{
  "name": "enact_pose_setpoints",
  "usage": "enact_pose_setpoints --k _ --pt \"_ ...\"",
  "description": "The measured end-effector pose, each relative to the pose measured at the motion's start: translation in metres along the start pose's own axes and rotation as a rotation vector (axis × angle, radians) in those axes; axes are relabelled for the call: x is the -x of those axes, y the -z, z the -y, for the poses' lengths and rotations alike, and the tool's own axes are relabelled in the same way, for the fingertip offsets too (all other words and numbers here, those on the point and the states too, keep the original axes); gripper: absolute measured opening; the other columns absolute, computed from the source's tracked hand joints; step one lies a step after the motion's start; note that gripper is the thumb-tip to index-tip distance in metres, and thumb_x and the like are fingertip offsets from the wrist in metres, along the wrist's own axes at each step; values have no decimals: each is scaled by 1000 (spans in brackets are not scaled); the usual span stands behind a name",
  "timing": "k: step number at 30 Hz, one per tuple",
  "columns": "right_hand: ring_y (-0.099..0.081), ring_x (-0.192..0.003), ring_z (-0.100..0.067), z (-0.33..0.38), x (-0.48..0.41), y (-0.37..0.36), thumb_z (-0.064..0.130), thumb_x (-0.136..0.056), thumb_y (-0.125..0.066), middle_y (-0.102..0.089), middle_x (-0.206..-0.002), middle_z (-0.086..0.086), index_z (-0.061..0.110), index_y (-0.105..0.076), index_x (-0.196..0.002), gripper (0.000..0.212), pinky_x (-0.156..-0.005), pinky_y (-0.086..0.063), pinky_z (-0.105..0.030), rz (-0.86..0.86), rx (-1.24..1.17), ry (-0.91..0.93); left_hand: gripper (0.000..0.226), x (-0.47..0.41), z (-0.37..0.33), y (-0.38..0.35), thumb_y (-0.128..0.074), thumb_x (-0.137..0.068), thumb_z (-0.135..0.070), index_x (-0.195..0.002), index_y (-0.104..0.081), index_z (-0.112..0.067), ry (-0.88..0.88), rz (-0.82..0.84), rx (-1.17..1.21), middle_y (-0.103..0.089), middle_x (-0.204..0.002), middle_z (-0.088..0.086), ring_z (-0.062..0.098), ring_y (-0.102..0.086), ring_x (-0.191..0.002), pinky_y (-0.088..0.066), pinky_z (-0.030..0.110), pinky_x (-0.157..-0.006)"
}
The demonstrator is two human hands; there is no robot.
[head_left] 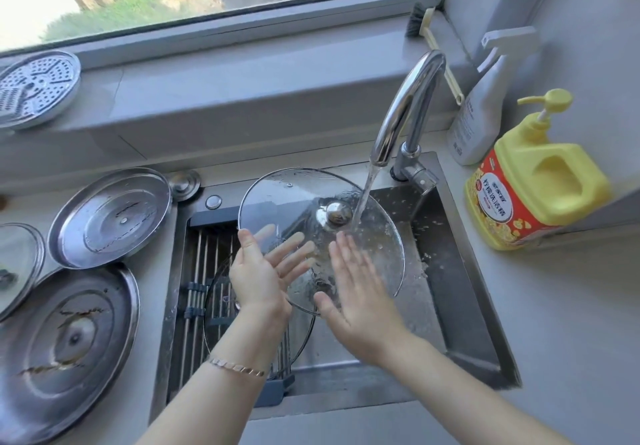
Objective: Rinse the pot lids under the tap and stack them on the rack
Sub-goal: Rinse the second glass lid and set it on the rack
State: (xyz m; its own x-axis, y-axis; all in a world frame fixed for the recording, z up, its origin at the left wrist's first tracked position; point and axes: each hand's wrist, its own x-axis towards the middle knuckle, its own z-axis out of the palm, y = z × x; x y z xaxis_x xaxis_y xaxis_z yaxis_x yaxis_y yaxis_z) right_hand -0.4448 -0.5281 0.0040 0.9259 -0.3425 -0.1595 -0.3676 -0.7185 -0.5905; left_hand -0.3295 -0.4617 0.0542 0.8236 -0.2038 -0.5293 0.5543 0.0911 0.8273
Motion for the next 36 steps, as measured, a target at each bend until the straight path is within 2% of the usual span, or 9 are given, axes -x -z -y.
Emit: enact_pose_setpoints --k 6,12,16,18,20,22,26,30,36 --pt "19 -142 -10 -39 -18 11 49 -97 -14 21 -155 -2 12 14 -147 68 -115 11 -27 -15 -177 -372 43 2 -1 4 -27 -99 -46 -97 -57 -15 15 13 -18 -73 -72 15 31 -72 -67 -57 30 -48" --pt "16 -143 -9 -45 -9 1 49 -97 -18 19 -154 5 14 10 -148 68 -118 6 -32 -37 -237 -326 44 0 -3 9 -30 -98 -46 -101 -58 -11 28 90 -69 -73 -75 18 31 -72 -64 -58 32 -48" --pt "-34 -136 -27 -85 -32 23 56 -91 -39 -33 -149 -12 9 -29 -143 71 -112 -30 -43 -144 -620 -675 47 -2 0 18 -29 -97 -47 -98 -58 -10 90 186 -98 -73 -74 19 29 -71 -60 -56 30 -44" --pt "-67 -82 -24 -96 -34 36 51 -87 -52 -64 -104 -14 6 -53 -113 52 -71 -58 -32 -188 -916 -773 50 -7 5 22 -26 -97 -48 -96 -58 -10 148 204 -101 -73 -72 18 27 -71 -59 -56 29 -44" --pt "-56 -41 -14 -98 -30 47 38 -89 -58 -55 -68 -11 0 -56 -96 39 -40 -48 -18 -237 -978 -797 53 -15 16 25 -24 -97 -50 -91 -56 -9 217 178 -116 -73 -68 15 24 -71 -56 -54 26 -43" --pt "-46 -31 -10 -102 -26 58 32 -88 -61 -46 -58 -8 -3 -60 -98 37 -34 -40 -14 -344 -908 -768 52 -25 33 23 -23 -98 -49 -85 -53 -9 283 107 -196 -70 -60 12 16 -68 -47 -50 20 -38" --pt "-47 -26 -5 -106 -24 87 28 -88 -61 -49 -54 -9 6 -62 -96 24 -30 -38 -14 -457 -717 -636 46 -35 77 10 -27 -100 -43 -75 -46 -10 448 24 -311 -52 -60 7 10 -50 -32 -40 13 -32" --pt "-48 -28 -6 -106 -19 109 22 -86 -64 -54 -67 -4 12 -60 -100 17 -29 -36 -12 -505 -642 -479 45 -33 99 -5 -29 -100 -43 -67 -42 -14 605 57 -115 -44 -32 -3 9 -43 -25 -38 20 -48" --pt "-48 -29 -7 -120 -8 97 28 -85 -62 -47 -42 2 26 -58 -89 6 -33 -43 -18 -613 -675 -412 44 -38 80 -5 -43 -95 -44 -63 -44 -14 474 103 -69 -53 -40 -2 13 -56 -38 -49 25 -53"
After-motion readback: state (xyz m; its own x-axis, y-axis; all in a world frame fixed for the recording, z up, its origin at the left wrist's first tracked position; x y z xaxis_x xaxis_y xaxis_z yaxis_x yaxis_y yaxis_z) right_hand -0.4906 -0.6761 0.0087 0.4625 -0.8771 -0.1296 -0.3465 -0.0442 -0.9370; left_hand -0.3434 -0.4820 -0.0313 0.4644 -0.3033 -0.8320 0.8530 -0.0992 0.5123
